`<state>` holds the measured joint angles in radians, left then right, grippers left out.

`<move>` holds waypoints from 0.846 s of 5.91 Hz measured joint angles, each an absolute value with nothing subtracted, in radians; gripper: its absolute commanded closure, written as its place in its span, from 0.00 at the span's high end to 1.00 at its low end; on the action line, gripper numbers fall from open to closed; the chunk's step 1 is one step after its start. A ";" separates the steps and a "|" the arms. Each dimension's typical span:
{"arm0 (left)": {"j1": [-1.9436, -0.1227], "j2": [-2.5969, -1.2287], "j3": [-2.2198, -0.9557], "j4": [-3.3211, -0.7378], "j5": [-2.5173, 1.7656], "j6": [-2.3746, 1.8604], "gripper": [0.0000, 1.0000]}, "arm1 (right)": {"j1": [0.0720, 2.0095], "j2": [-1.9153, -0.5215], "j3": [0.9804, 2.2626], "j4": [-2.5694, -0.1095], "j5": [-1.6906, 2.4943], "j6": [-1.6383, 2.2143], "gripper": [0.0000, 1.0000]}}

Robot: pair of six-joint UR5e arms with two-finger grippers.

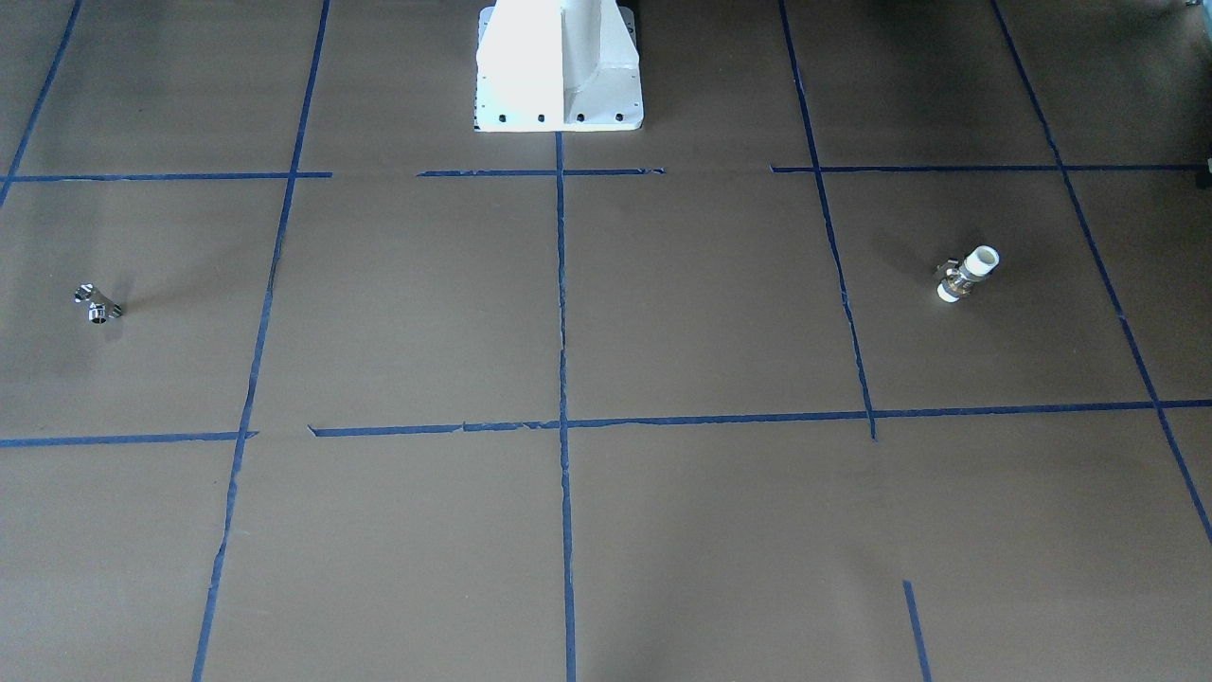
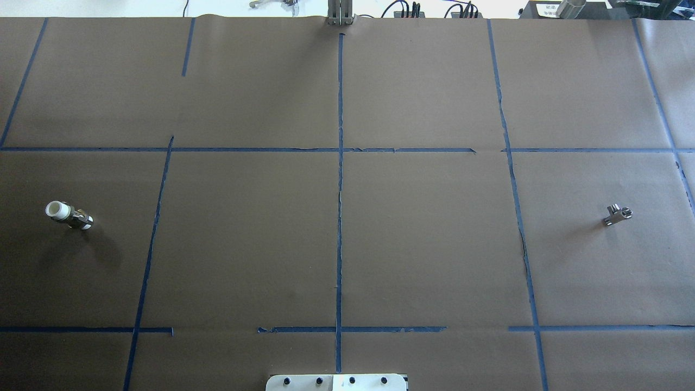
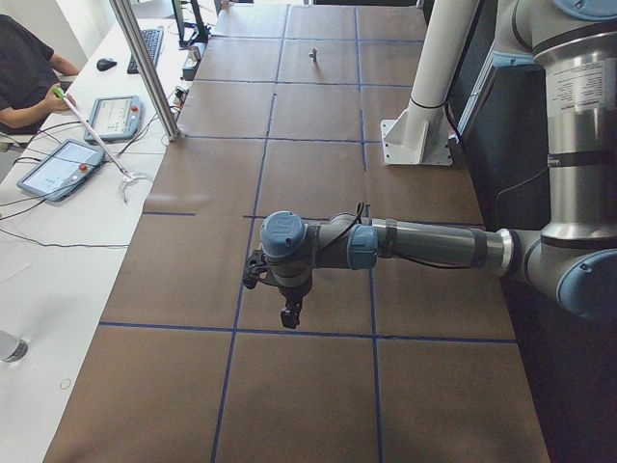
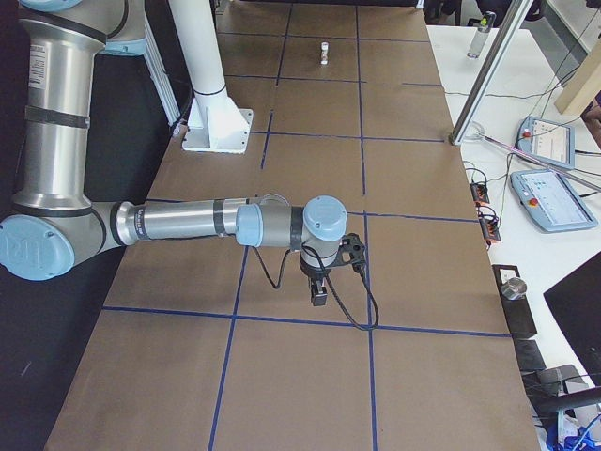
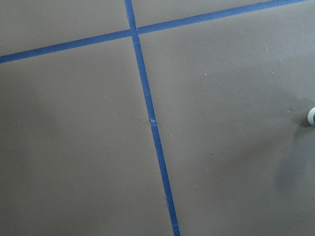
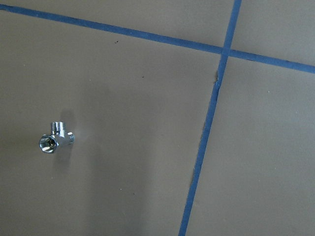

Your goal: Assemble PPR valve and pipe with both arms

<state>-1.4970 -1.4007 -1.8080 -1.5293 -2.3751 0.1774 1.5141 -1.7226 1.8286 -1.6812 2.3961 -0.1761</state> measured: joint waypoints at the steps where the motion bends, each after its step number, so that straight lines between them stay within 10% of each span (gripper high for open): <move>1: -1.457 -1.396 -1.810 -1.613 -2.375 0.144 1.00 | 1.514 -1.723 1.829 -1.681 2.398 -0.179 1.00; 5: -1.157 -1.453 -1.833 -1.887 -2.342 -0.411 1.00 | 1.512 -1.720 1.834 -1.678 2.397 -0.187 1.00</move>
